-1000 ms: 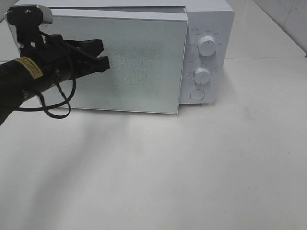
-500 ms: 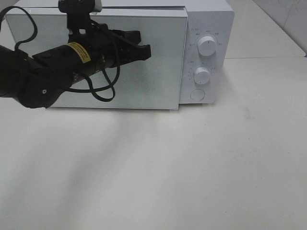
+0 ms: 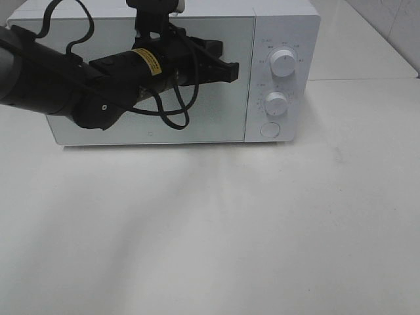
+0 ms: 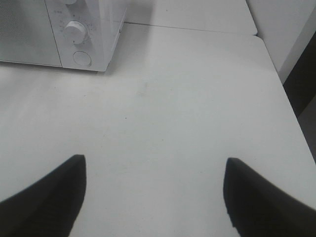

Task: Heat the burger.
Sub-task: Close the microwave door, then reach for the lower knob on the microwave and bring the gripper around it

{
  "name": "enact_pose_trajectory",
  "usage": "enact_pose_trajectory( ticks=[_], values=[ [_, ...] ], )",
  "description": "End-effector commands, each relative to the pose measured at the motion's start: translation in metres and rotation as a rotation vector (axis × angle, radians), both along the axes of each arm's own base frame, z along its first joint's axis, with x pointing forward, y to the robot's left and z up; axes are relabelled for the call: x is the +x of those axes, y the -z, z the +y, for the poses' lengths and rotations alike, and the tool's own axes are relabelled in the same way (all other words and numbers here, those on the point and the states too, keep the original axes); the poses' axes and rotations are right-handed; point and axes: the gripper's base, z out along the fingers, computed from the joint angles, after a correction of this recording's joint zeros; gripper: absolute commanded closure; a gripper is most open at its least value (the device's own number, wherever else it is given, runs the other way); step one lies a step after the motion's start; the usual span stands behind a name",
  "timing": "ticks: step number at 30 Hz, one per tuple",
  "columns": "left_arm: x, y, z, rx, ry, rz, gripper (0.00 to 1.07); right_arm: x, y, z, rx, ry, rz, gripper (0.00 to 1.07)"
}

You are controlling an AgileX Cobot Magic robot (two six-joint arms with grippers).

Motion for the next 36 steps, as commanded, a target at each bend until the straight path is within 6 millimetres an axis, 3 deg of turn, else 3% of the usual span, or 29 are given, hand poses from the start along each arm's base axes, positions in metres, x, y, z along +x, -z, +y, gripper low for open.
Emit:
enact_pose_trajectory(
  ticks=[1, 5, 11, 14, 16, 17, 19, 20, 21, 22, 23, 30, 36],
  values=[
    [0.021, -0.011, 0.013, -0.117, -0.132, 0.017, 1.07, -0.004, 0.001, -0.001, -0.001, 0.011, -0.028, 0.31],
    [0.019, -0.011, 0.01, -0.099, -0.113, 0.015, 1.07, -0.004, 0.001, -0.001, -0.001, 0.011, -0.028, 0.31],
    [0.001, -0.005, -0.005, 0.075, -0.006, 0.085, 1.07, -0.004, 0.001, -0.001, -0.001, 0.011, -0.028, 0.31],
    [-0.01, -0.007, -0.011, 0.152, 0.021, 0.151, 1.0, -0.004, 0.001, -0.001, -0.001, 0.011, -0.028, 0.31],
    [-0.023, -0.01, -0.015, 0.213, 0.037, 0.219, 0.81, -0.004, 0.001, -0.001, -0.001, 0.011, -0.028, 0.31],
    [-0.023, -0.01, -0.015, 0.213, 0.037, 0.219, 0.81, -0.004, 0.001, -0.001, -0.001, 0.011, -0.028, 0.31],
    [-0.041, -0.018, -0.019, 0.294, 0.06, 0.299, 0.33, -0.004, 0.001, -0.001, -0.001, 0.011, -0.028, 0.31],
    [-0.041, -0.018, -0.019, 0.294, 0.06, 0.299, 0.33, -0.004, 0.001, -0.001, -0.001, 0.011, -0.028, 0.31],
    [-0.046, -0.02, -0.02, 0.316, 0.065, 0.32, 0.21, -0.004, 0.001, -0.001, -0.001, 0.011, -0.028, 0.31],
    [-0.046, -0.02, -0.02, 0.316, 0.065, 0.32, 0.21, -0.004, 0.001, -0.001, -0.001, 0.011, -0.028, 0.31],
    [-0.056, -0.024, -0.021, 0.36, 0.078, 0.357, 0.04, -0.004, 0.001, -0.001, -0.001, 0.011, -0.028, 0.31],
    [-0.095, -0.045, -0.019, 0.494, 0.116, 0.495, 0.06, -0.004, 0.001, -0.001, -0.001, 0.011, -0.028, 0.31],
    [-0.111, -0.053, -0.007, 0.564, 0.107, 0.62, 0.06, -0.004, 0.001, -0.001, -0.001, 0.011, -0.028, 0.31]
  ],
)
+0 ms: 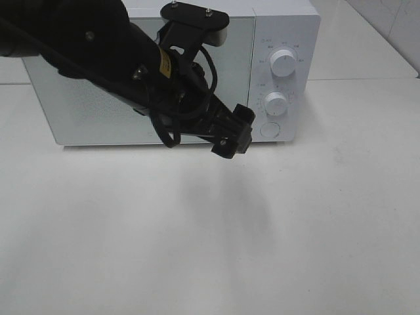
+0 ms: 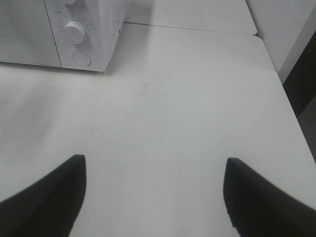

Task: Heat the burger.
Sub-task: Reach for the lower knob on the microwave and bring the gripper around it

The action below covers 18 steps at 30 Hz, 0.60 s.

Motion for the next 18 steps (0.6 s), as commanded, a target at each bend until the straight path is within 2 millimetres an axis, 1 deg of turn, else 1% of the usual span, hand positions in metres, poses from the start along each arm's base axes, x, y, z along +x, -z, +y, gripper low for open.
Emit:
enact_pose_trajectory(
  ticks=[1, 2, 5, 6, 7, 8, 9, 10, 11, 12, 13, 14, 15, 16, 17, 18],
  values=[
    [-0.017, -0.011, 0.013, 0.082, -0.025, 0.134, 0.06, -0.004, 0.001, -0.001, -0.001, 0.011, -0.028, 0.31],
    [-0.023, -0.012, 0.021, 0.149, -0.025, 0.185, 0.06, -0.004, 0.001, -0.001, -0.001, 0.011, -0.028, 0.31],
    [-0.025, -0.011, 0.025, 0.183, -0.032, 0.214, 0.06, -0.004, 0.001, -0.001, -0.001, 0.011, -0.028, 0.31],
    [-0.029, -0.012, 0.032, 0.235, -0.044, 0.257, 0.06, -0.004, 0.001, -0.001, -0.001, 0.011, -0.028, 0.31],
    [-0.028, -0.015, 0.04, 0.247, -0.086, 0.287, 0.06, -0.004, 0.001, -0.001, -0.001, 0.011, -0.028, 0.31],
    [-0.028, -0.015, 0.04, 0.247, -0.086, 0.287, 0.06, -0.004, 0.001, -0.001, -0.001, 0.011, -0.028, 0.31],
    [-0.027, -0.018, 0.046, 0.244, -0.112, 0.295, 0.06, -0.004, 0.001, -0.001, -0.001, 0.011, -0.028, 0.31],
    [-0.021, -0.026, 0.058, 0.229, -0.154, 0.291, 0.06, -0.004, 0.001, -0.001, -0.001, 0.011, -0.028, 0.31],
    [-0.021, -0.026, 0.058, 0.229, -0.154, 0.291, 0.06, -0.004, 0.001, -0.001, -0.001, 0.011, -0.028, 0.31],
    [-0.017, -0.031, 0.066, 0.222, -0.178, 0.281, 0.06, -0.004, 0.001, -0.001, -0.001, 0.011, -0.028, 0.31],
    [-0.008, -0.04, 0.086, 0.205, -0.246, 0.286, 0.06, -0.004, 0.001, -0.001, -0.001, 0.011, -0.028, 0.31],
    [-0.008, -0.04, 0.086, 0.205, -0.246, 0.286, 0.06, -0.004, 0.001, -0.001, -0.001, 0.011, -0.028, 0.31],
    [-0.004, -0.048, 0.107, 0.203, -0.307, 0.306, 0.06, -0.004, 0.001, -0.001, -0.001, 0.011, -0.028, 0.31],
    [-0.004, -0.048, 0.107, 0.203, -0.307, 0.306, 0.06, -0.004, 0.001, -0.001, -0.001, 0.011, -0.028, 0.31],
    [-0.002, -0.053, 0.119, 0.201, -0.336, 0.313, 0.06, -0.004, 0.001, -0.001, -0.001, 0.011, -0.028, 0.31],
    [0.0, -0.062, 0.139, 0.197, -0.383, 0.318, 0.06, -0.004, 0.001, -0.001, -0.001, 0.011, -0.028, 0.31]
  ],
)
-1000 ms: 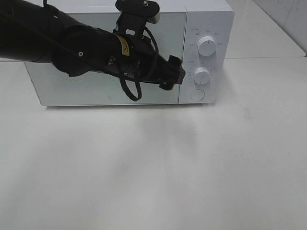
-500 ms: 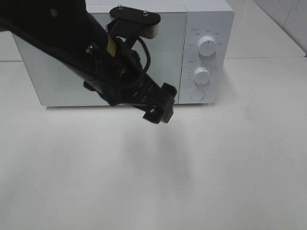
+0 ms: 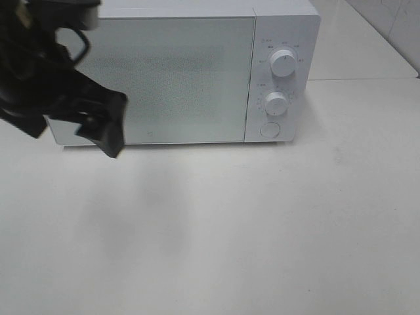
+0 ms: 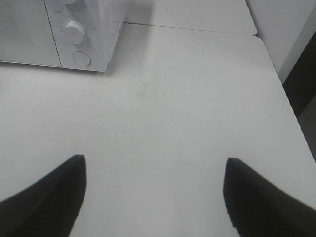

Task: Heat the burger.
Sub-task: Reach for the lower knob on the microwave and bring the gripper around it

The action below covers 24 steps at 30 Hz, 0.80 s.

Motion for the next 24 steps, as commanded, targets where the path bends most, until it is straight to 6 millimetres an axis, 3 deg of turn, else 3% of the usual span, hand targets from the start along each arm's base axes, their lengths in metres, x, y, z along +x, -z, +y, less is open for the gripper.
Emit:
enact_pose_trajectory(
  ticks=[1, 2, 3, 4, 6, 10, 12, 13, 15, 16, 17, 19, 20, 22, 24],
  values=[
    [0.001, -0.018, 0.034, 0.002, -0.089, 0.009, 0.06, -0.004, 0.001, -0.001, -0.001, 0.011, -0.028, 0.31],
    [0.001, -0.018, 0.034, 0.002, -0.089, 0.009, 0.06, -0.004, 0.001, -0.001, -0.001, 0.011, -0.028, 0.31],
    [-0.001, -0.026, 0.054, -0.009, -0.153, 0.011, 0.06, -0.004, 0.001, -0.001, -0.001, 0.011, -0.028, 0.31],
    [-0.001, -0.026, 0.054, -0.009, -0.153, 0.011, 0.06, -0.004, 0.001, -0.001, -0.001, 0.011, -0.028, 0.31],
    [-0.009, -0.035, 0.081, -0.015, -0.228, -0.008, 0.06, -0.004, 0.001, -0.001, -0.001, 0.011, -0.028, 0.31],
    [-0.024, -0.033, 0.099, -0.022, -0.283, -0.001, 0.06, -0.004, 0.001, -0.001, -0.001, 0.011, -0.028, 0.31],
    [-0.048, -0.026, 0.115, -0.027, -0.328, 0.021, 0.06, -0.004, 0.001, -0.001, -0.001, 0.011, -0.028, 0.31],
    [-0.048, -0.026, 0.115, -0.027, -0.328, 0.021, 0.06, -0.004, 0.001, -0.001, -0.001, 0.011, -0.028, 0.31],
    [-0.073, -0.018, 0.122, -0.023, -0.338, 0.033, 0.06, -0.004, 0.001, -0.001, -0.001, 0.011, -0.028, 0.31],
    [-0.073, -0.018, 0.122, -0.023, -0.338, 0.033, 0.06, -0.004, 0.001, -0.001, -0.001, 0.011, -0.028, 0.31],
    [-0.089, -0.013, 0.126, -0.024, -0.336, 0.027, 0.06, -0.004, 0.001, -0.001, -0.001, 0.011, -0.028, 0.31],
    [-0.097, -0.011, 0.128, -0.028, -0.334, 0.022, 0.06, -0.004, 0.001, -0.001, -0.001, 0.011, -0.028, 0.31],
    [-0.114, -0.007, 0.131, -0.036, -0.331, 0.004, 0.06, -0.004, 0.001, -0.001, -0.001, 0.011, -0.028, 0.31],
    [-0.121, -0.005, 0.133, -0.039, -0.329, -0.005, 0.06, -0.004, 0.001, -0.001, -0.001, 0.011, -0.028, 0.31],
    [-0.143, -0.001, 0.138, -0.055, -0.326, -0.05, 0.06, -0.004, 0.001, -0.001, -0.001, 0.011, -0.028, 0.31]
  ],
)
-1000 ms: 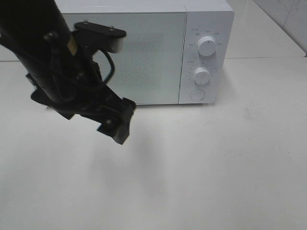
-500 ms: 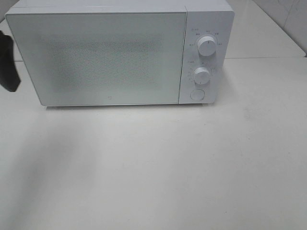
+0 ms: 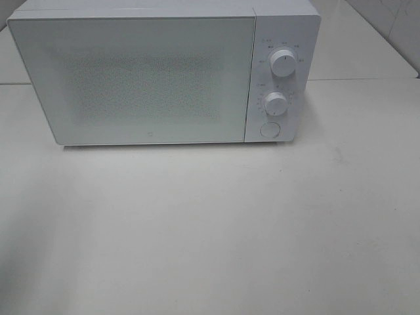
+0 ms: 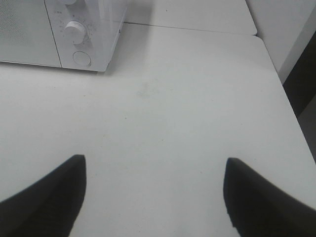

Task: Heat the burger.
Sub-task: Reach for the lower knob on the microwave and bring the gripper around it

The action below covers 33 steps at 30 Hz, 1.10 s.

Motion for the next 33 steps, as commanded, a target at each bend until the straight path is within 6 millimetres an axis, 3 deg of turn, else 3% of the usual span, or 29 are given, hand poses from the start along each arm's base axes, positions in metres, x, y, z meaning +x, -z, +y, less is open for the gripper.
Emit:
enact_pose_trajectory(
  ticks=[1, 6, 9, 14, 20, 33],
  values=[
    [-0.01, 0.002, 0.002, -0.012, 0.002, -0.018, 0.06, -0.004, 0.001, -0.001, -0.001, 0.011, -0.028, 0.31],
    [-0.057, 0.003, 0.013, -0.053, 0.002, -0.2, 0.06, -0.004, 0.001, -0.001, -0.001, 0.011, -0.028, 0.31],
    [-0.061, 0.004, 0.014, -0.058, 0.002, -0.222, 0.06, -0.004, 0.001, -0.001, -0.001, 0.011, -0.028, 0.31],
    [-0.086, 0.007, 0.02, -0.083, -0.001, -0.386, 0.06, -0.004, 0.001, -0.001, -0.001, 0.011, -0.028, 0.31],
    [-0.098, 0.009, 0.025, -0.076, 0.033, -0.599, 0.06, -0.004, 0.001, -0.001, -0.001, 0.011, -0.028, 0.31],
    [-0.113, 0.007, 0.027, -0.094, 0.061, -0.701, 0.06, -0.004, 0.001, -0.001, -0.001, 0.011, -0.028, 0.31]
  ],
)
